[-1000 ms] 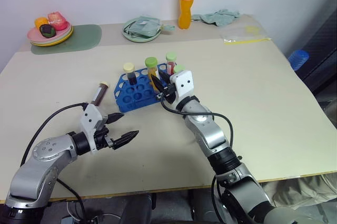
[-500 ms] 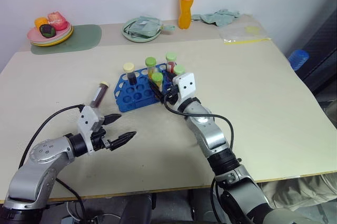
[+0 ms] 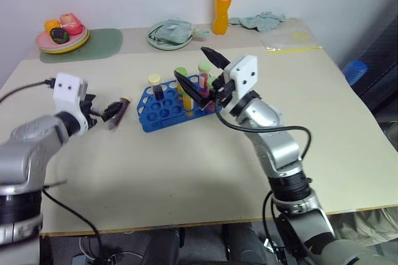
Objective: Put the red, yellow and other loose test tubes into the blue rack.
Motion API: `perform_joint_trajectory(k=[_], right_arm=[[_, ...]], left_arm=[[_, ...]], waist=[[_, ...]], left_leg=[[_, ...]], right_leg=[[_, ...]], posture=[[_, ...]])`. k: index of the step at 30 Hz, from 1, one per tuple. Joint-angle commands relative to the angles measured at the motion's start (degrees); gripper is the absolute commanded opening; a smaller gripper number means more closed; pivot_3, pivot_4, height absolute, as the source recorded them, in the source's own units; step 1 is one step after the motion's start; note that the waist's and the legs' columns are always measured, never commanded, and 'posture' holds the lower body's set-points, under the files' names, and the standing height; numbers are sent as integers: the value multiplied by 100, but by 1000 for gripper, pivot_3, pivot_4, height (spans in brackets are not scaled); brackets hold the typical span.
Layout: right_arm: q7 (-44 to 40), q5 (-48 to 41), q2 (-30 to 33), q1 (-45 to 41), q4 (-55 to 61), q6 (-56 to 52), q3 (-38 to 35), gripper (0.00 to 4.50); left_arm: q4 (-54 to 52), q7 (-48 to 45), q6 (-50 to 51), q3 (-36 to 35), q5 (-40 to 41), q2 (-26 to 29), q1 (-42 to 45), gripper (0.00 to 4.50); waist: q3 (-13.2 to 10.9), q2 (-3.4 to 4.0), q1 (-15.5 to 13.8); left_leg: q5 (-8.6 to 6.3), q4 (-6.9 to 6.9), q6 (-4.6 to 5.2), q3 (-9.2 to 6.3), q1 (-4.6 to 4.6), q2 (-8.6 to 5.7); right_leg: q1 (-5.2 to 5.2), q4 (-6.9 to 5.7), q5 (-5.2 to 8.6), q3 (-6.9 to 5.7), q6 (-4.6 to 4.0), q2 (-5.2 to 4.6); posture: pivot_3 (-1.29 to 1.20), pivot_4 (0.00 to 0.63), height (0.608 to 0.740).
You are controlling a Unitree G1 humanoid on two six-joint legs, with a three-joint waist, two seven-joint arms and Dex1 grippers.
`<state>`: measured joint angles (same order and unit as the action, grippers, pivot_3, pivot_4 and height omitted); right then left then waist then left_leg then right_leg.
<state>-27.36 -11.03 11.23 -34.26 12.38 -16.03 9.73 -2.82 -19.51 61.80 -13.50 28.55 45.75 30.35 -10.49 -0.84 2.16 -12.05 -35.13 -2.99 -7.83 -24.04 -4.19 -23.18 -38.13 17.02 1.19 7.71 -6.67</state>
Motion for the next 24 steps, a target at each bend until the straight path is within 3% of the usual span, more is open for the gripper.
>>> perform_joint_trajectory(k=[1, 4, 11, 20, 23, 24], right_arm=[[-397, -184, 352, 111, 495, -163, -78, 4427], [-952, -433, 851, 373, 856, -530, 21, 4427], [-1890, -670, 2072, 1048, 1658, -1210, 238, 4427], [-1681, -566, 2114, 1187, 1886, -1322, 262, 4427], [-1633, -556, 2092, 1250, 1936, -1327, 295, 4500], [-1620, -556, 2082, 1264, 1947, -1332, 307, 4500]], left_arm=[[691, 73, 1409, 742, -290, 284, 961, 4500], [1613, -87, 1856, 1228, -483, 228, 1835, 4500], [3495, -1340, 993, 3014, -1324, 173, 2961, 4500], [5377, -2017, -252, 3300, -2206, -386, 3597, 4500], [5763, -2112, -484, 3233, -2392, -506, 3715, 3661], [5860, -2128, -530, 3207, -2447, -537, 3747, 3129]], waist=[[0, -1, 39], [0, -2, 52], [-2, -5, 59], [-7, -17, 16], [-6, -20, 18], [-6, -20, 20]], left_leg=[[0, 0, 0, 1, 0, -2], [0, 4, 1, 5, -1, -2], [0, 2, 1, 13, -3, 0], [0, -10, 1, 11, -16, 0], [0, -10, 1, 10, -17, -1], [0, -10, 1, 10, -17, -1]], right_leg=[[0, 0, 0, 0, 1, 0], [-2, -2, 1, 0, 2, 0], [-6, -1, 1, 1, 2, 1], [-7, 0, 1, -4, 3, -2], [-7, 0, 1, -6, 3, -2], [-7, 0, 1, -6, 4, -2]], posture=[[0, 150, 740], [0, 150, 740], [0, 150, 740], [0, 150, 740], [0, 150, 740], [0, 150, 740]])
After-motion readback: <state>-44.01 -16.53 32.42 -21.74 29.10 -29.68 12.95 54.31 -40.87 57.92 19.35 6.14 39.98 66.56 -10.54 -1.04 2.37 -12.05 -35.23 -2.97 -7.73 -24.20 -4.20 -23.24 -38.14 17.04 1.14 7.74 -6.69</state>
